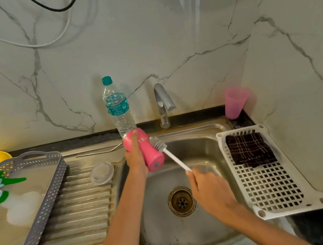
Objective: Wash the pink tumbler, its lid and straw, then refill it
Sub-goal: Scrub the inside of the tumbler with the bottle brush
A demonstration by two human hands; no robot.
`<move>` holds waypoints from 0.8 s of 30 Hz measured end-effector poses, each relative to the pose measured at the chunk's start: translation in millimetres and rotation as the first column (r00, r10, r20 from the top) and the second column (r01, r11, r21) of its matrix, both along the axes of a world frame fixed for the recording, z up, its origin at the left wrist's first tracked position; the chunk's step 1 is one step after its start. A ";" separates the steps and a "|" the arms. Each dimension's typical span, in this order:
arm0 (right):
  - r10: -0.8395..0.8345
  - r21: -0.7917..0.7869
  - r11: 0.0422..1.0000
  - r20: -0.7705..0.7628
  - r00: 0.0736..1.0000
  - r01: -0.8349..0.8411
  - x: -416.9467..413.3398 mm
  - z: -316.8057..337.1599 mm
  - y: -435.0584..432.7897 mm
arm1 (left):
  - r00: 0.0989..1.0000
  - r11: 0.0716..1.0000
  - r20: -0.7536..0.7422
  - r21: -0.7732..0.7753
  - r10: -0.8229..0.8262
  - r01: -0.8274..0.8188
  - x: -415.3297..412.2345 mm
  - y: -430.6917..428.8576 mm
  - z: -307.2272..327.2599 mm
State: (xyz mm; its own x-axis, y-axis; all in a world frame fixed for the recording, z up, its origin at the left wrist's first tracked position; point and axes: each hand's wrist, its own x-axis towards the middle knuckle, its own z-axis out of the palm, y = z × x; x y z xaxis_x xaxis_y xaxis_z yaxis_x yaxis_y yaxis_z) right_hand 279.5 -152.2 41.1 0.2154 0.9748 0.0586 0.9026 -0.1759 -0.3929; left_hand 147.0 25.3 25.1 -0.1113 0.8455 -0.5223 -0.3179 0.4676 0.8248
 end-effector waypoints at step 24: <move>-0.013 -0.027 1.000 -0.057 0.998 0.011 -8.9 12.4 37.9 | 0.994 0.994 -0.029 0.026 -0.101 0.102 -2.9 -20.4 0.3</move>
State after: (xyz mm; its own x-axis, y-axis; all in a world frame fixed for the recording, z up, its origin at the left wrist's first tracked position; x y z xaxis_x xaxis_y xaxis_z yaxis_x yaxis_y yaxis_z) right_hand 270.6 -114.2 53.5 0.2296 0.9731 0.0202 0.8764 -0.1977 -0.4392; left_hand 144.1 4.9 25.4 -0.0382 0.8671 -0.4967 -0.2467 0.4734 0.8456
